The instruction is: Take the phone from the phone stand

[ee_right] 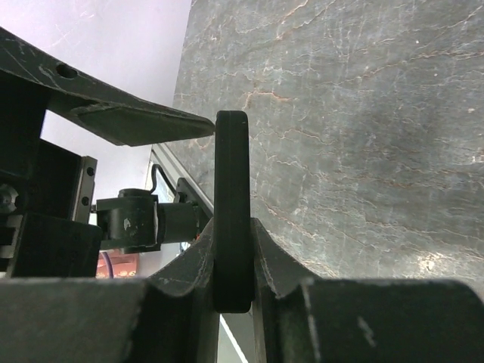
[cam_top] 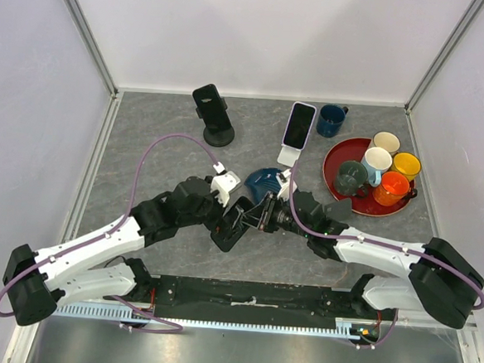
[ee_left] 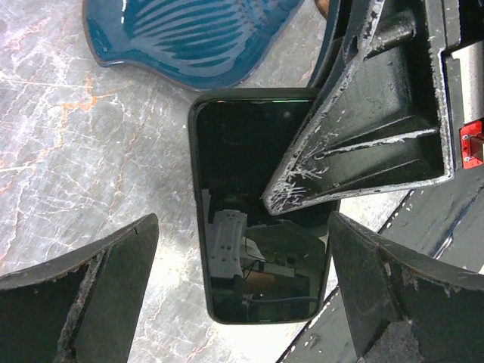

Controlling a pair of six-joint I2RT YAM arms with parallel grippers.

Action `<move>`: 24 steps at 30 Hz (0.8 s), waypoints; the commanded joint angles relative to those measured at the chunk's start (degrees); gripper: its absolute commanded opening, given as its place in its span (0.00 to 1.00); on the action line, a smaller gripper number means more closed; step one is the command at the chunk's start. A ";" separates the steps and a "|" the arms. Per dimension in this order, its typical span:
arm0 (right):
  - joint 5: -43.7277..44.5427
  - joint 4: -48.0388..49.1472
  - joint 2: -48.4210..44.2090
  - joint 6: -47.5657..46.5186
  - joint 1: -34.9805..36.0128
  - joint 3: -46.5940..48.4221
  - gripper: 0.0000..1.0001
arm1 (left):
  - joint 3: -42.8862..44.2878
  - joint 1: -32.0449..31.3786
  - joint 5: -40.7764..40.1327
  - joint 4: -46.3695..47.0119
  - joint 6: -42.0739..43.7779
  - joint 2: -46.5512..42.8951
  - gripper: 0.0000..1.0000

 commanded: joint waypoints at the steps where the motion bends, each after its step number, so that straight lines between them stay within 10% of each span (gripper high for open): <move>1: 0.33 9.02 0.41 2.41 0.83 3.60 0.00 | 2.53 -1.29 0.20 0.02 2.45 1.47 1.00; 24: 0.33 10.33 -0.64 3.73 1.01 3.33 0.00 | 3.15 -1.99 2.58 -0.86 2.54 4.37 1.00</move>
